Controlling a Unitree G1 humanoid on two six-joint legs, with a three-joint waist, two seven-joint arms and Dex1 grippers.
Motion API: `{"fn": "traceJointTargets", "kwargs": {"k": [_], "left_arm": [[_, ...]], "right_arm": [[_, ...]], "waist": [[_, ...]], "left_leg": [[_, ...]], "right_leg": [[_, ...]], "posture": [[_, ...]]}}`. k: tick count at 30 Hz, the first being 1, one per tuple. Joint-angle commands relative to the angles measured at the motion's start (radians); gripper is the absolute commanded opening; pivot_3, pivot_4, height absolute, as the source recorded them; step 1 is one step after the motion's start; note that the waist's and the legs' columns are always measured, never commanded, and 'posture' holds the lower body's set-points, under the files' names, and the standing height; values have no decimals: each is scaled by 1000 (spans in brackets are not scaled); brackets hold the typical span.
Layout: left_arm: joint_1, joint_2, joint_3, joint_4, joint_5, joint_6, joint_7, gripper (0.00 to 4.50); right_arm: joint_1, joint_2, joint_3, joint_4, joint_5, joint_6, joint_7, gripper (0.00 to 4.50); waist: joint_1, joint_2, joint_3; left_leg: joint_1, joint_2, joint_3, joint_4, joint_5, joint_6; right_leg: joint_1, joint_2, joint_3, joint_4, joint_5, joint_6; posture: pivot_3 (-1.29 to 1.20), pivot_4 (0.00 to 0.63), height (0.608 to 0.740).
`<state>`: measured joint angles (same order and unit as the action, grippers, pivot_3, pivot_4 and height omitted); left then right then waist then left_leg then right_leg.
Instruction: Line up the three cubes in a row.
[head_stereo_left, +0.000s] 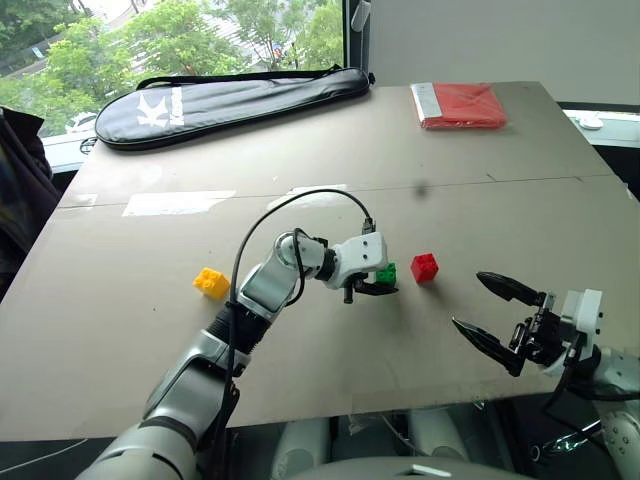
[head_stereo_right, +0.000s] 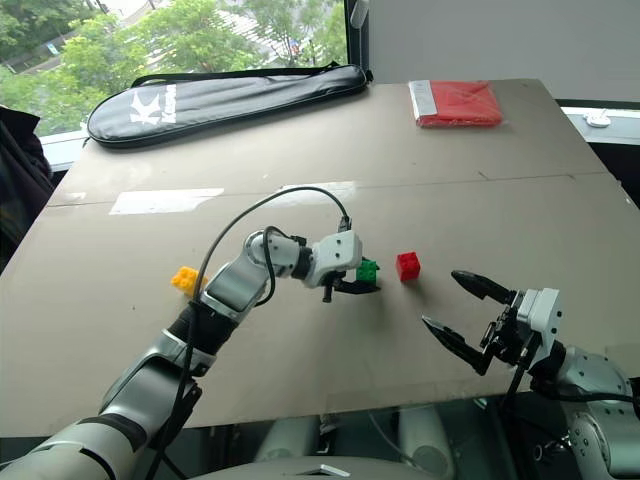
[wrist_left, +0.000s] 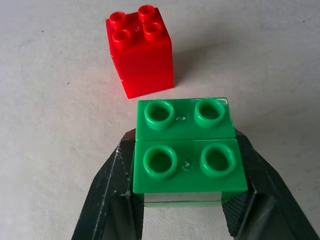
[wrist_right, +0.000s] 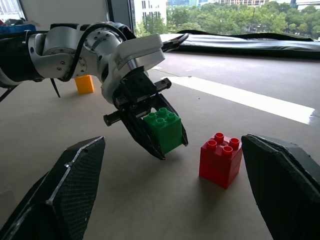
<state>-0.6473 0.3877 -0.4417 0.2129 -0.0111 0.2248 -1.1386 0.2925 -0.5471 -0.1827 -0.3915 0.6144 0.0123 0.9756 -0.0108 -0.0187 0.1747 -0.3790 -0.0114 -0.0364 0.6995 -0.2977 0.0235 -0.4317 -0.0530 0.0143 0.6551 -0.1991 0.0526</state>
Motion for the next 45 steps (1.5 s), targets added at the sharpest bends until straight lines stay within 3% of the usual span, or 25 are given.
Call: {"fn": "traceJointTargets", "kwargs": {"k": [1,11,12,14,15,16,17,19,20,32,39,45], "left_arm": [[3,-10,5,-7,-11,40,-2,1353],[40,-26,6,-14,-18,115,15,1353],[44,-24,4,-12,-15,115,17,2153],[50,-24,4,-10,-13,120,24,2746],[49,-25,6,-5,-7,113,35,2746],[45,-27,11,5,1,102,50,3463],[40,-28,14,14,5,93,62,3639],[32,-32,25,26,3,86,79,4404],[29,-32,30,28,1,85,85,4490],[1,-36,55,103,11,19,157,4490],[22,-26,67,52,-39,-16,92,4490],[25,4,157,-38,-154,-91,1,4490]], "right_arm": [[-9,-14,-21,-41,6,4,-7,4500],[-17,-20,-20,-59,6,21,-14,4500],[-15,-20,-19,-59,4,20,-13,4500],[-13,-20,-20,-59,3,18,-10,4500],[-12,-20,-20,-59,3,17,-8,4500],[-10,-19,-20,-58,3,15,-7,4500],[-9,-18,-19,-57,2,14,-6,4500],[-8,-16,-18,-54,0,11,-3,4500],[-8,-15,-18,-52,0,10,-1,4500],[-19,-3,-12,-20,-4,-9,20,4500],[-18,1,-11,-5,-5,-18,34,4500],[-19,-1,-13,11,-5,-25,51,4500]], "waist": [[0,0,0],[1,0,0],[1,0,0],[1,0,0],[2,0,0],[3,0,0],[3,0,0],[3,0,0],[3,0,0],[0,0,0],[-1,0,0],[1,0,0]], "left_leg": [[0,0,0,0,0,0],[0,0,0,2,0,0],[0,0,0,2,0,0],[0,0,0,2,0,0],[0,0,0,2,0,0],[0,0,0,2,0,0],[1,1,0,2,0,0],[2,2,0,3,0,0],[2,2,0,3,0,0],[2,2,0,3,0,0],[1,2,0,3,0,0],[0,3,-1,3,0,0]], "right_leg": [[0,0,0,0,0,1],[0,0,0,2,-1,2],[0,0,0,2,-1,2],[0,0,0,2,-1,2],[0,0,0,2,-1,2],[1,0,0,2,-1,2],[2,0,0,2,-2,3],[2,0,0,2,-2,3],[2,0,0,2,-2,3],[2,0,0,2,-2,3],[2,0,0,2,-2,3],[1,0,-1,2,-2,3]], "posture": [[0,150,701],[0,150,701],[0,150,701],[0,150,701],[0,150,701],[0,150,701],[0,150,701],[0,150,701],[0,150,701],[0,150,701],[0,150,701],[0,150,701]]}}
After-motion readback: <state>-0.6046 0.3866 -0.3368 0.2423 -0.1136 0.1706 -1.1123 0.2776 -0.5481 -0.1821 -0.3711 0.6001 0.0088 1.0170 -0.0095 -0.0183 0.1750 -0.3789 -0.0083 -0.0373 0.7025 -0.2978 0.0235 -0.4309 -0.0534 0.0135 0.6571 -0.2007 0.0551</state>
